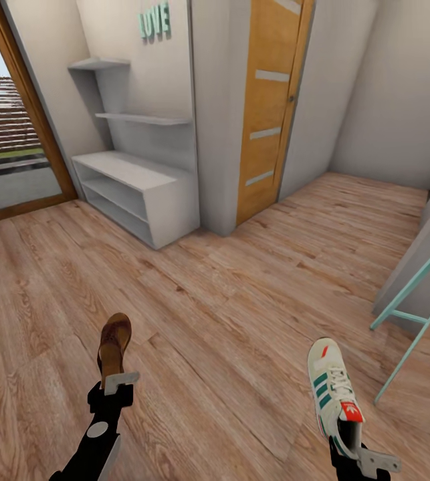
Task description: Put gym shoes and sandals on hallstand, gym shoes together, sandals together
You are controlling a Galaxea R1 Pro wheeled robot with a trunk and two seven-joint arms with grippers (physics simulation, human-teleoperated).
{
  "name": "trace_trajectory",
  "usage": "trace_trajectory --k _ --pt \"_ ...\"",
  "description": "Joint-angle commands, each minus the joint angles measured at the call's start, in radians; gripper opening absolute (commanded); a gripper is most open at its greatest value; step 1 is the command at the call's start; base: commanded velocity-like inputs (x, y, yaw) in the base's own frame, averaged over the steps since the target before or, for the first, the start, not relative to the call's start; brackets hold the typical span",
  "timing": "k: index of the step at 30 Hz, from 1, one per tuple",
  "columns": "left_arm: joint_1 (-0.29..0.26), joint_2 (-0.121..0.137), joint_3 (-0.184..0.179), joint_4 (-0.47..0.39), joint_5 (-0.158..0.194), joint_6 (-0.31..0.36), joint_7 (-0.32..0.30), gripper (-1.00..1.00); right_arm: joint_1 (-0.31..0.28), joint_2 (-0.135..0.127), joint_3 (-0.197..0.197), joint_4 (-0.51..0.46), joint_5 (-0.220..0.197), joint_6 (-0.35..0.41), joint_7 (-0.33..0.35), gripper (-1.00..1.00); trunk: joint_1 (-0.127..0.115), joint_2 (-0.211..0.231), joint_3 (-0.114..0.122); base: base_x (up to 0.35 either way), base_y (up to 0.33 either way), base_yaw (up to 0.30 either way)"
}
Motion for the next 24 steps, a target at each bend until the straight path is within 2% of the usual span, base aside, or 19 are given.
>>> trace_trajectory --k 1,20,24 --pt "0.0 -0.001 0.002 -0.001 -0.009 0.004 0.001 -1.0 0.0 0.0 -0.001 0.002 0.001 -0.003 0.0 -1.0 -0.004 0.007 0.004 0.0 0.0 0.0" --pt "0.0 -0.001 0.001 0.0 -0.007 0.004 0.001 -1.0 0.0 0.0 0.0 0.012 0.001 -0.003 -0.001 -1.0 -0.077 0.14 0.078 0.0 0.0 0.0" --pt "0.0 -0.001 0.002 0.001 -0.007 0.003 0.001 -1.0 0.0 0.001 0.001 0.011 0.001 -0.003 0.003 -1.0 -0.077 0.14 0.078 0.0 0.0 0.0"
